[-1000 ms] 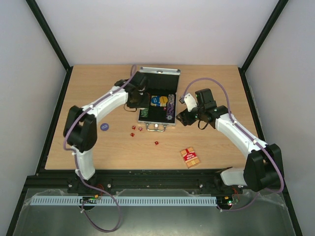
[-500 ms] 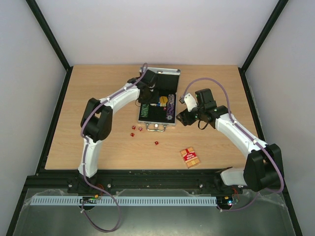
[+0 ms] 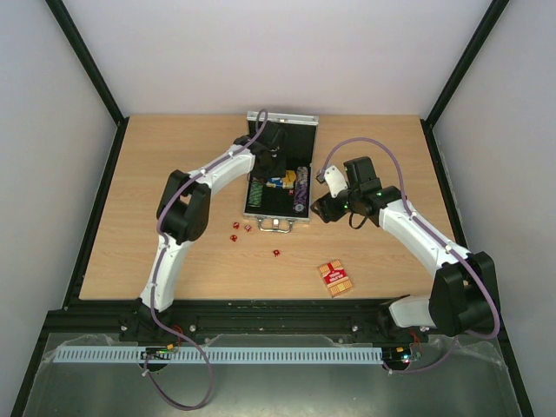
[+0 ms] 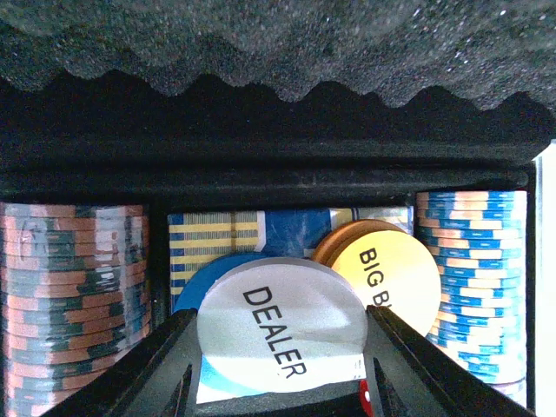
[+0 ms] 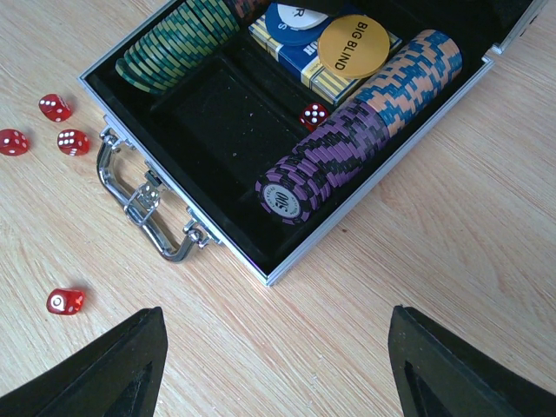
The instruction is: Pack up texas hold em set
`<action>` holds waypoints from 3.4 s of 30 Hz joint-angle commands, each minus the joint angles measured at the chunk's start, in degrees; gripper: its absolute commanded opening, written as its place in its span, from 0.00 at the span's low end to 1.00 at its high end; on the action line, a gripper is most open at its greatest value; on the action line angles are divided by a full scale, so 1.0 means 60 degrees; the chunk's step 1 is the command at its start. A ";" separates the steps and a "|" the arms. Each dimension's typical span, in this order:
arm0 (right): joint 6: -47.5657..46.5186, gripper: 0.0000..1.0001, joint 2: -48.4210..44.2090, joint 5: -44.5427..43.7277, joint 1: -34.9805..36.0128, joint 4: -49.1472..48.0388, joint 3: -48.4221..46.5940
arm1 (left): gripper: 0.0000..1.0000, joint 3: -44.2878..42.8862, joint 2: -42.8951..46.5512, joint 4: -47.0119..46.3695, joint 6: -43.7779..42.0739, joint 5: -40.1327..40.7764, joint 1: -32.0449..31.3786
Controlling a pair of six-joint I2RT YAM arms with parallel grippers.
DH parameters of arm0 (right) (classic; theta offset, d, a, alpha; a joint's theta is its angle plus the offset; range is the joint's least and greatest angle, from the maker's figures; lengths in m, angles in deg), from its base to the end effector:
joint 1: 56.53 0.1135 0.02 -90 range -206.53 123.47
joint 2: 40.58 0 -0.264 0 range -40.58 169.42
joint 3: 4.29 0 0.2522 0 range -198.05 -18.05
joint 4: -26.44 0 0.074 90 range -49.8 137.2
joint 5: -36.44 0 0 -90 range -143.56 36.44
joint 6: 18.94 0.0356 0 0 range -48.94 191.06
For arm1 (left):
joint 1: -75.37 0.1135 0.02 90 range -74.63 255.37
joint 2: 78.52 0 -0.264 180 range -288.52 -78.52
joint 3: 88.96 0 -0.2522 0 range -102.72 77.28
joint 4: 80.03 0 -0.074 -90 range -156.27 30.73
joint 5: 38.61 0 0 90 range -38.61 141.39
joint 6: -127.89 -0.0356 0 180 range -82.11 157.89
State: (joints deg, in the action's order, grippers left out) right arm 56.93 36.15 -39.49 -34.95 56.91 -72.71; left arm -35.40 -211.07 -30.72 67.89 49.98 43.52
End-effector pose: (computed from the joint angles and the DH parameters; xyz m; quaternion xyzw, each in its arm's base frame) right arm 0.2698 0.1160 0.2660 -0.3248 0.8356 0.1381 0.4209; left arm 0.4340 -0.2707 0.1909 0.0191 0.9546 -0.1628 0.2489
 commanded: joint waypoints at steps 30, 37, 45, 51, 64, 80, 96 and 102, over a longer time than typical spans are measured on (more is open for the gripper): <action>-0.0109 0.71 0.0128 0.0071 -0.0052 0.0260 0.0114 | 0.54 -0.0669 -0.0427 0.0638 0.0134 0.0674 -0.0018; -0.0106 0.71 0.0103 0.0084 -0.0052 0.0261 0.0109 | 0.61 -0.0645 -0.0224 0.0622 0.0164 0.0572 -0.0014; -0.0092 0.71 0.0014 0.0119 -0.0052 0.0277 0.0102 | 0.61 -0.0038 0.0602 0.0415 0.0295 0.0650 -0.0074; -0.0100 0.71 -0.0029 0.0214 -0.0052 0.0274 0.0095 | 0.61 0.1539 0.1857 0.0216 0.0352 0.0766 -0.0209; -0.0097 0.71 -0.0028 0.0348 -0.0052 0.0291 0.0092 | 0.61 0.6343 0.5379 -0.0084 0.0449 0.1329 -0.0193; -0.0136 0.71 -0.0007 0.0542 -0.0052 0.0349 0.0081 | 0.67 0.9327 0.7659 0.0538 -0.0147 0.0790 0.3502; -0.0214 0.71 0.0002 0.0560 -0.0052 0.0349 0.0101 | 0.72 0.8939 0.5857 0.0203 -0.0256 0.0759 0.4357; -0.0244 0.71 0.0015 0.0557 -0.0052 0.0336 0.0109 | 0.71 0.8818 0.5470 0.0127 -0.0243 0.0989 0.4357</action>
State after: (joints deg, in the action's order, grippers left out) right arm 56.25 36.17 -37.13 -34.95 57.00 -72.71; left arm 19.13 -176.73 -29.80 66.80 55.07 69.44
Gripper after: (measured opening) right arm 0.714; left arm 0.714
